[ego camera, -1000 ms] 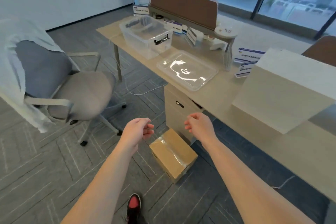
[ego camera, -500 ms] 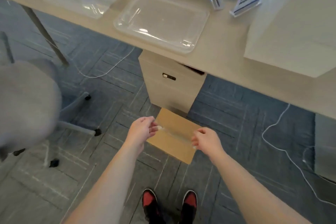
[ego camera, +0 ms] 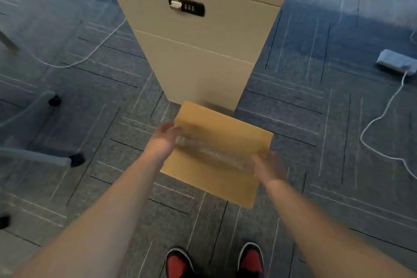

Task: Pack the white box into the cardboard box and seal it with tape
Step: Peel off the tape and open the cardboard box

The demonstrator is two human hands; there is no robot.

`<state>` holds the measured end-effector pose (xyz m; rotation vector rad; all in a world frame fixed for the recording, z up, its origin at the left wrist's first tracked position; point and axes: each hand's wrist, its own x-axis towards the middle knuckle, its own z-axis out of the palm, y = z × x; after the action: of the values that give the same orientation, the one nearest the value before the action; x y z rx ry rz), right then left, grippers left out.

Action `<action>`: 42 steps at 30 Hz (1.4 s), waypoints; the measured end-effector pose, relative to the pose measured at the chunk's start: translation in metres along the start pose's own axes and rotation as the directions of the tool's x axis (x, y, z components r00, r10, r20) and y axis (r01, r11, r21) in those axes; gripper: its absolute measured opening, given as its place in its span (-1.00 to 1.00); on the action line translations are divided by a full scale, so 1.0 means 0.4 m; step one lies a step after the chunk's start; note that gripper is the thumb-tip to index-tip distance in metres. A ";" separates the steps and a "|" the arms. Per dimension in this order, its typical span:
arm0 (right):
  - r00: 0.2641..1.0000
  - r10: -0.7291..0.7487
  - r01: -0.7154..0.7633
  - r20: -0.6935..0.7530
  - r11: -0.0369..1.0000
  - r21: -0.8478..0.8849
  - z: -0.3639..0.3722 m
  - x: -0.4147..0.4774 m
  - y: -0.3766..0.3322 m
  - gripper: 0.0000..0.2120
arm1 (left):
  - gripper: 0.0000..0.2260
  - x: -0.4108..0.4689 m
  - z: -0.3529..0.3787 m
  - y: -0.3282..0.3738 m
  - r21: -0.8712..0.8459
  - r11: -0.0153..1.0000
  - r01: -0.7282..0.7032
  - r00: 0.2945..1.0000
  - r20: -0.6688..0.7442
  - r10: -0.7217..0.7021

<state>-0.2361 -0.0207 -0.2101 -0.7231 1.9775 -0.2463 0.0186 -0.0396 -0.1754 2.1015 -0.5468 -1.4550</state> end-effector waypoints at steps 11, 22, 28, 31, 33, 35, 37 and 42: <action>0.993 0.065 -0.044 -0.099 0.978 0.202 0.083 0.060 0.009 -0.36 | -0.45 0.101 0.031 -0.070 0.094 0.996 0.013 1.000 -0.006 -0.013; 0.995 -0.051 0.058 -0.090 0.996 0.072 -0.297 -0.394 -0.248 -0.62 | -0.66 -0.396 -0.136 0.278 0.118 0.988 -0.097 0.995 -0.029 0.101; 0.991 -0.112 0.120 -0.074 0.986 0.114 -0.576 -0.736 -0.378 -0.69 | -0.67 -0.763 -0.190 0.494 0.095 0.986 -0.135 0.988 -0.060 0.141; 0.990 -0.104 0.120 -0.098 0.977 0.178 -0.712 -0.877 -0.393 -0.71 | -0.63 -0.955 -0.176 0.569 0.071 0.986 -0.150 0.987 -0.053 0.154; 0.988 -0.114 0.134 -0.104 0.967 0.217 -0.792 -0.948 -0.372 -0.70 | -0.73 -1.061 -0.155 0.589 0.061 0.986 -0.155 0.986 -0.047 0.158; 0.983 -0.129 0.159 -0.130 0.953 0.258 -0.872 -0.995 -0.334 -0.73 | -0.65 -1.145 -0.117 0.596 0.067 0.978 -0.198 0.978 -0.049 0.201; 0.975 -0.134 0.180 -0.175 0.943 0.281 -0.962 -1.019 -0.290 -0.75 | -0.62 -1.217 -0.064 0.605 0.076 0.969 -0.236 0.968 -0.064 0.241; 0.942 -0.166 0.232 -0.291 0.949 0.212 -1.227 -1.030 -0.152 -0.68 | -0.66 -1.392 0.133 0.612 0.063 0.938 -0.342 0.937 -0.055 0.345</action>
<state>-0.4909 0.1089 0.3666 -0.7614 2.0795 -0.7333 -0.2293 0.0893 0.3675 1.9623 -0.8859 -1.1791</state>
